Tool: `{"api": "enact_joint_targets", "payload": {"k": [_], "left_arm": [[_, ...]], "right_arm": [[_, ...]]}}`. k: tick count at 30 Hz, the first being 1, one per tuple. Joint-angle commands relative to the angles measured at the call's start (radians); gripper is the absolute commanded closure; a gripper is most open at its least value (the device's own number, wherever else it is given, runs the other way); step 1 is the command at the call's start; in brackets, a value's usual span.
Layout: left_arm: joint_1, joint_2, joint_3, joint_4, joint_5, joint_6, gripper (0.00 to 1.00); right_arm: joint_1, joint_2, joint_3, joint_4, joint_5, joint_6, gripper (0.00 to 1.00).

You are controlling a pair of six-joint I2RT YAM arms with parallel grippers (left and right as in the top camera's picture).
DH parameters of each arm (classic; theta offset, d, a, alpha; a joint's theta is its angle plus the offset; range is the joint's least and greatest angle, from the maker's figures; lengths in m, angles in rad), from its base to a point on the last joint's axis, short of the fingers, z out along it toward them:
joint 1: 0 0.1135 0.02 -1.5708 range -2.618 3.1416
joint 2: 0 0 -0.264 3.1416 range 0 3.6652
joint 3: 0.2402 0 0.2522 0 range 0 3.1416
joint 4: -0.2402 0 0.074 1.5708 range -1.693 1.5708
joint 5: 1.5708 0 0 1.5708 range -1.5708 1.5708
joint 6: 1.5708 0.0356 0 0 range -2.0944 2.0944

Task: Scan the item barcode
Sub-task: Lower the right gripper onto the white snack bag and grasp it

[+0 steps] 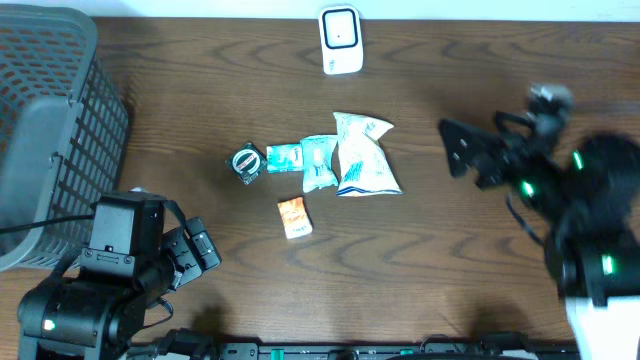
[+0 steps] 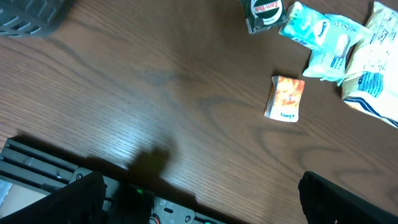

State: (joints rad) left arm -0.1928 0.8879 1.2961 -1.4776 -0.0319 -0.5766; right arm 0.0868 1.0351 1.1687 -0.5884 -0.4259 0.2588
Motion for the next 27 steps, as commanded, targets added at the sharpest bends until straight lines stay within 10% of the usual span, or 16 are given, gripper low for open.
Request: {"api": "enact_joint_targets", "payload": {"k": [1,9,20,27], "left_arm": [[0.0,0.0,-0.001,-0.003,-0.006,-0.005,0.02],[0.0,0.0,-0.001,-0.003,-0.006,-0.005,0.02],[0.0,0.0,-0.001,-0.003,-0.006,-0.005,0.03],[0.0,0.0,-0.001,-0.003,-0.006,-0.005,0.02]], "right_arm": [[0.079,0.137,0.16,-0.101,-0.011,-0.126,0.01],[0.293,0.383,0.34,-0.304,0.288,-0.145,0.01],[0.36,0.528,0.34,-0.388,0.229,-0.141,0.01],[0.359,0.595,0.339,-0.338,0.222,-0.14,0.86]]}}
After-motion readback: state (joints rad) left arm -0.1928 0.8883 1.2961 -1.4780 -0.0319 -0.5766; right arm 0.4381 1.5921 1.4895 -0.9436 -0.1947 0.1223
